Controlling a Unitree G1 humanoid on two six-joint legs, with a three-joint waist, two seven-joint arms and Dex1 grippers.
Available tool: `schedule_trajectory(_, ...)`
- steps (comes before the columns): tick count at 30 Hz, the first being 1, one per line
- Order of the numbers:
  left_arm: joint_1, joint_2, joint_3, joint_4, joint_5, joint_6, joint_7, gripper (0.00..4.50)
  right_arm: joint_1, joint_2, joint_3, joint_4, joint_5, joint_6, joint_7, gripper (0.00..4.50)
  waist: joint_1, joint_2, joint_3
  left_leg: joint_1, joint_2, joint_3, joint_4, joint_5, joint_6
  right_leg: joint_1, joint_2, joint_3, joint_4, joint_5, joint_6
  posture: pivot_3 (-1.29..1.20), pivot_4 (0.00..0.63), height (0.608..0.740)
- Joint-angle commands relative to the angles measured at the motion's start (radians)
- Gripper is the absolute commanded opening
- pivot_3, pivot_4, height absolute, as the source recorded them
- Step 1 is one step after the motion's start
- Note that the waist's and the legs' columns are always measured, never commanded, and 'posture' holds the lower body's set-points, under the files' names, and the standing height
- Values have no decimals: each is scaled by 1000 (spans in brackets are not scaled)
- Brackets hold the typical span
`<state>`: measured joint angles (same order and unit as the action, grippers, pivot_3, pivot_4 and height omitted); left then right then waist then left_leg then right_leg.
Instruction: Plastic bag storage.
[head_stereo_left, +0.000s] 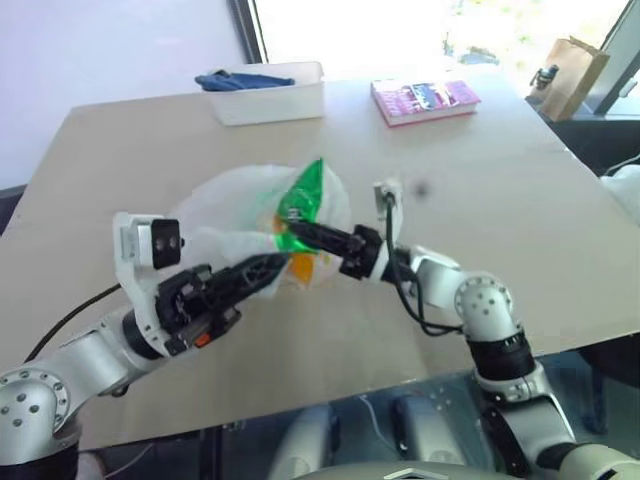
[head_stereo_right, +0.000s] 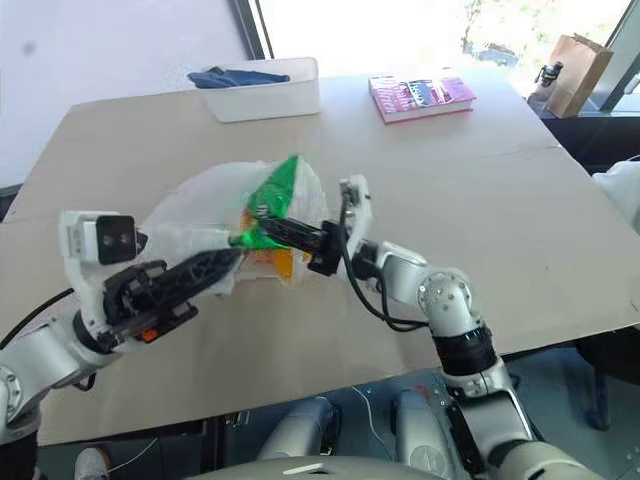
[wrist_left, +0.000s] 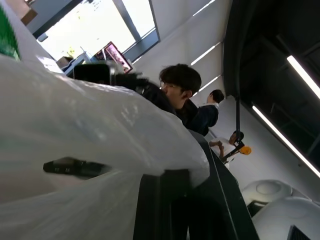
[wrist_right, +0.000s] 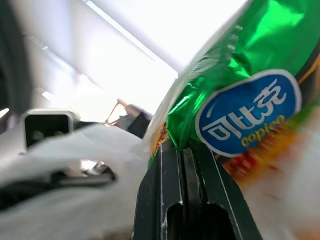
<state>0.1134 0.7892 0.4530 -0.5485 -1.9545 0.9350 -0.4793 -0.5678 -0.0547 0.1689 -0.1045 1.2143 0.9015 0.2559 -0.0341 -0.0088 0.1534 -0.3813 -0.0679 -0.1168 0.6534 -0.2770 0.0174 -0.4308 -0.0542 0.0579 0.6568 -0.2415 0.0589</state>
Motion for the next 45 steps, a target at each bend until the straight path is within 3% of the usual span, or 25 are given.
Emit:
schedule_trajectory(1,44,36,14,-68,-18,-48,-37,0,-34,13,-28,100,22,104,-11,28,0,0,0,0,0,0,0,0,0,0,0,0,0,0,0,0,150,740)
schedule_trajectory(4,88,48,19,-101,-18,-96,-31,0,-49,-26,14,94,-28,179,46,28,-3,1,1,-1,0,1,0,0,0,0,-1,1,0,0,0,0,150,740)
schedule_trajectory(8,222,101,43,-151,-18,-102,-72,0,-118,86,-190,328,-33,59,-142,28,-21,2,1,1,2,2,-3,0,0,-1,0,3,1,0,0,0,150,740)
schedule_trajectory(12,309,110,28,-183,-18,-155,-44,0,-225,119,-290,504,-103,-34,-126,28,-20,4,2,1,1,4,-3,0,0,-1,1,5,2,0,-1,0,150,740)
schedule_trajectory(15,309,130,31,-188,-18,-176,-33,0,-281,122,-309,574,-118,17,-97,28,-18,4,2,0,1,4,-2,0,0,-1,2,4,2,0,-1,0,150,740)
schedule_trajectory(18,288,127,28,-182,-18,-206,-9,0,-295,139,-271,570,-146,96,-59,28,-21,4,2,0,1,4,-3,0,0,-1,2,4,1,0,-1,0,150,740)
schedule_trajectory(24,215,87,8,-169,-18,-255,41,0,-234,130,132,319,-359,146,161,28,-39,4,2,0,2,4,-3,0,0,-3,0,5,2,0,-1,0,150,740)
schedule_trajectory(30,212,74,16,-173,-18,-257,59,0,-321,176,81,501,-545,-66,151,28,-29,4,2,1,1,4,-2,0,-1,-2,1,5,3,0,0,0,150,740)
schedule_trajectory(31,210,69,16,-174,-18,-262,66,0,-330,162,74,503,-565,-84,165,572,-27,4,2,1,1,4,-2,0,-1,-2,1,4,3,0,0,0,150,740)
schedule_trajectory(33,200,55,11,-170,-18,-272,83,0,-338,142,52,490,-580,-87,184,1239,-21,3,2,1,0,3,-2,0,0,-2,2,4,2,0,0,0,150,740)
schedule_trajectory(39,90,-5,-29,-108,-18,-276,129,0,-238,-63,35,191,-592,-3,261,4138,-3,3,2,-1,1,2,-1,0,-1,-2,0,2,1,0,0,0,150,740)
schedule_trajectory(40,77,-11,-34,-101,-18,-270,131,0,-218,-84,26,140,-579,22,259,4394,-4,3,2,-1,1,2,-1,0,-1,-2,0,1,1,0,0,0,150,740)
schedule_trajectory(45,-5,-51,-54,-45,-18,-239,144,0,-139,-176,11,-78,-560,105,246,4394,-13,3,2,-1,2,3,-1,0,-1,-3,0,4,2,0,0,0,150,740)
